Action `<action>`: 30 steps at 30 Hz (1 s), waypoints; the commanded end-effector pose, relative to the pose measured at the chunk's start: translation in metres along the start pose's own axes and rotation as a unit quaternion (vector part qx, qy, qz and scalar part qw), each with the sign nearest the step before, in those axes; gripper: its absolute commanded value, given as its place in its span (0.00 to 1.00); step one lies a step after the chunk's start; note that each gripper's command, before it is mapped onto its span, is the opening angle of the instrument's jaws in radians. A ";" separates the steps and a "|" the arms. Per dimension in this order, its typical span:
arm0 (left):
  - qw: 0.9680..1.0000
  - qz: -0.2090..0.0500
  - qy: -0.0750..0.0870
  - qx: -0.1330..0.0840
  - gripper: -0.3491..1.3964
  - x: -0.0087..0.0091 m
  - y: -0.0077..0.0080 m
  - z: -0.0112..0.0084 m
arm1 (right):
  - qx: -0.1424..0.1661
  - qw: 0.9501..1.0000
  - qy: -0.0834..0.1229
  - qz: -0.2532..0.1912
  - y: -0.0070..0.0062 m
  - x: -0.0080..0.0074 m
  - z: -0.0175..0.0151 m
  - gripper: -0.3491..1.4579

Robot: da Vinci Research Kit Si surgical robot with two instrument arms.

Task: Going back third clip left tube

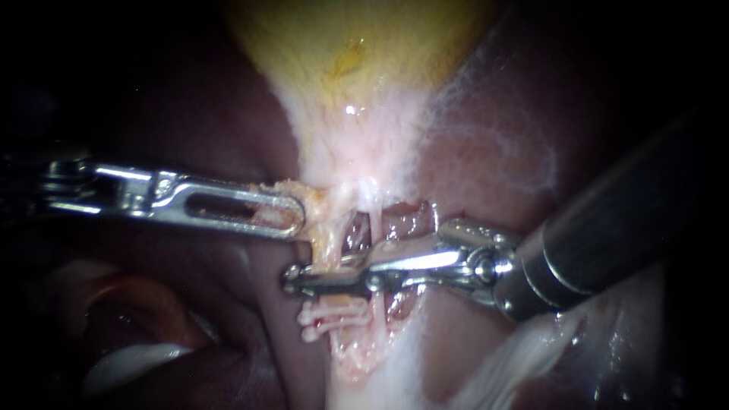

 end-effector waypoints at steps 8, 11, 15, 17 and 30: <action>1.000 0.001 0.000 0.000 0.00 0.0001 0.0000 -0.0002 | 0.008 0.999 0.015 -0.045 0.0001 -0.0002 0.0004 0.38; 1.000 0.001 0.000 0.000 0.00 0.0002 0.0001 -0.0002 | 0.007 0.997 0.013 -0.080 0.0003 0.0000 0.0009 0.44; 1.000 0.001 0.000 0.000 0.00 0.0002 0.0001 -0.0003 | 0.000 0.994 0.015 -0.105 0.0005 -0.0001 0.0013 0.47; 1.000 0.001 0.001 0.000 0.00 0.0002 0.0001 -0.0004 | 0.000 0.994 0.014 -0.111 0.0007 -0.0003 0.0013 0.47; 1.000 0.001 0.001 0.001 0.00 0.0003 0.0002 -0.0006 | 0.000 0.986 0.010 -0.168 0.0007 -0.0017 -0.0018 0.47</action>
